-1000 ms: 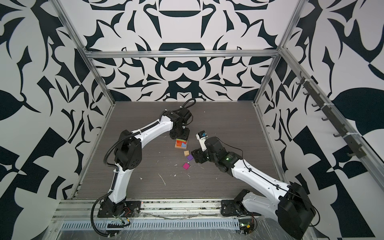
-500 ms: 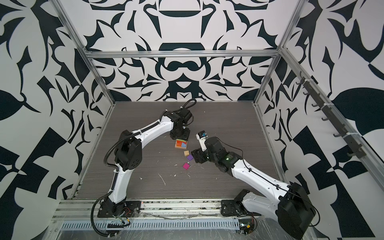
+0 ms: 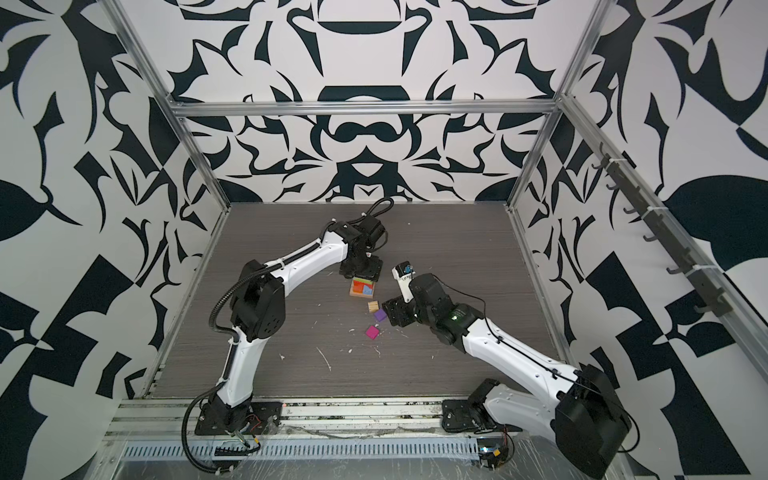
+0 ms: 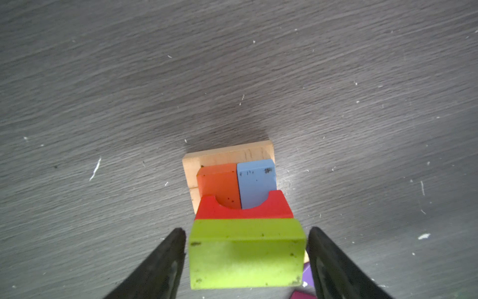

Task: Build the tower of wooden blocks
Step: 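Open the left gripper and raise it off the lime green block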

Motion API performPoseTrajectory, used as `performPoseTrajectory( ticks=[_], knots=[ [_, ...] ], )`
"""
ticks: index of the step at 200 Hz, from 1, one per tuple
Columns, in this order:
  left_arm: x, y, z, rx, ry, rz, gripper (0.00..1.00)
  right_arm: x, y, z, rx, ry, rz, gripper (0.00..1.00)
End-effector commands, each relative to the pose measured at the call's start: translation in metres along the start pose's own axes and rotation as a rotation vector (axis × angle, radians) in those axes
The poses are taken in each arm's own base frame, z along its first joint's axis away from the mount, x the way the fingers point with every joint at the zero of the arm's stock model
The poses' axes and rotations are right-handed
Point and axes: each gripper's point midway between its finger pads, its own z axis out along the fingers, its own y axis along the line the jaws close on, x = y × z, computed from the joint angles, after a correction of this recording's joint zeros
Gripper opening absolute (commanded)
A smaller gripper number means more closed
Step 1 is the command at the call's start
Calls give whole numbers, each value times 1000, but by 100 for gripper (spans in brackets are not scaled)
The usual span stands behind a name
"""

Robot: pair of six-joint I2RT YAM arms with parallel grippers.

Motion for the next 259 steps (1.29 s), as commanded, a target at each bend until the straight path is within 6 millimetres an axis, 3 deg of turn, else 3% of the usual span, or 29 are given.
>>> performPoseTrajectory(
  ticks=[1, 78, 83, 159, 259],
  knots=[
    [7, 2, 1, -28, 36, 3, 80, -12, 2, -1, -2, -36, -11, 77],
    [0, 1, -13, -14, -9, 4, 84, -13, 0, 2, 11, -26, -4, 77],
    [-1, 1, -15, -13, -13, 4, 88, -13, 0, 2, 11, -28, -3, 77],
    [-15, -3, -37, 16, -98, 3, 100, -10, -1, 2, 15, -15, 6, 77],
    [-19, 7, -63, -10, -179, 18, 99, 2, -3, 11, 40, 52, 15, 78]
  ],
)
